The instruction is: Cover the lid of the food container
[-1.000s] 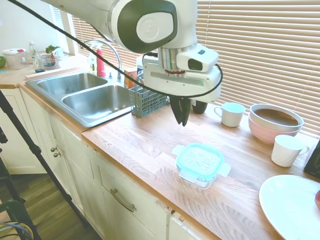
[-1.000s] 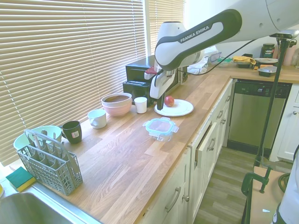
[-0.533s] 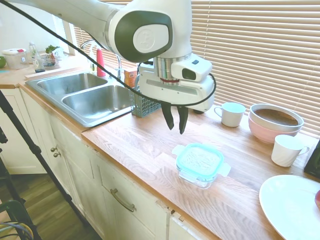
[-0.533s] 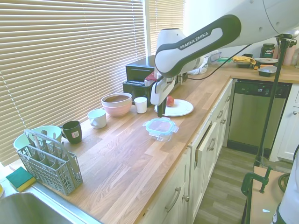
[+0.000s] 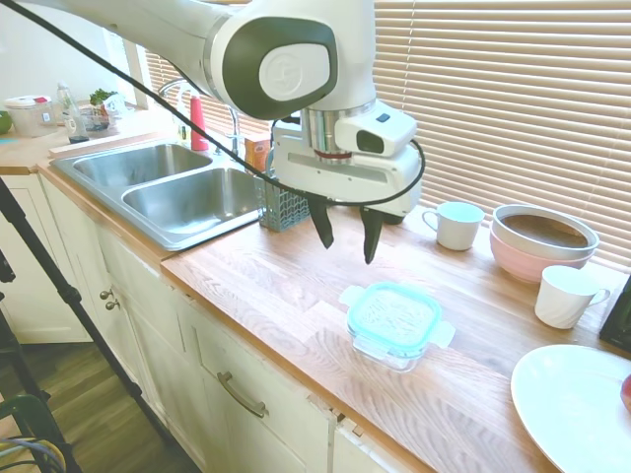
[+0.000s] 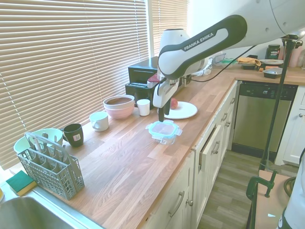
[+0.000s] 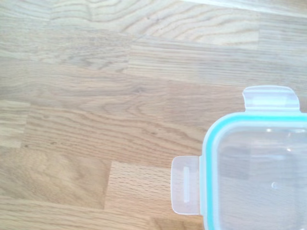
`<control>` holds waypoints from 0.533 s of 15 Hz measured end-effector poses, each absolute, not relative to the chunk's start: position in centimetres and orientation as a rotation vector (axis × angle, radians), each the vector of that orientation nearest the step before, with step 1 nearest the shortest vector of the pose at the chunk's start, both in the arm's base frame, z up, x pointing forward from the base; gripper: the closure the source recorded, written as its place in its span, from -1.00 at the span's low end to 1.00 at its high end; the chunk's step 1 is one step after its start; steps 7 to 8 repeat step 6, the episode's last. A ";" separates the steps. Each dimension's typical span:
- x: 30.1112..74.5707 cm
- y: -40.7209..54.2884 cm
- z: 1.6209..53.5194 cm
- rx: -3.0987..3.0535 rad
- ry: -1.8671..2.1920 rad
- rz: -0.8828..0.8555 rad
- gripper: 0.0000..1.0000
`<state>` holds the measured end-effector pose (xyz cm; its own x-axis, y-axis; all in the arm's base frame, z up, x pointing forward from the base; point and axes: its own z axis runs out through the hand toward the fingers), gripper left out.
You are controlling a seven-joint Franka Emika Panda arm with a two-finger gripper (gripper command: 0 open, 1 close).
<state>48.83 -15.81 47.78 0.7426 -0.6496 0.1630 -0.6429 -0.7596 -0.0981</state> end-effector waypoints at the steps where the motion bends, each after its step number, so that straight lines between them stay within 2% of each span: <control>1: 48.8 -15.9 47.9 -2.895 1.078 -0.293 -1.00; 8: 48.6 -16.4 47.9 -2.876 1.099 -0.292 -1.00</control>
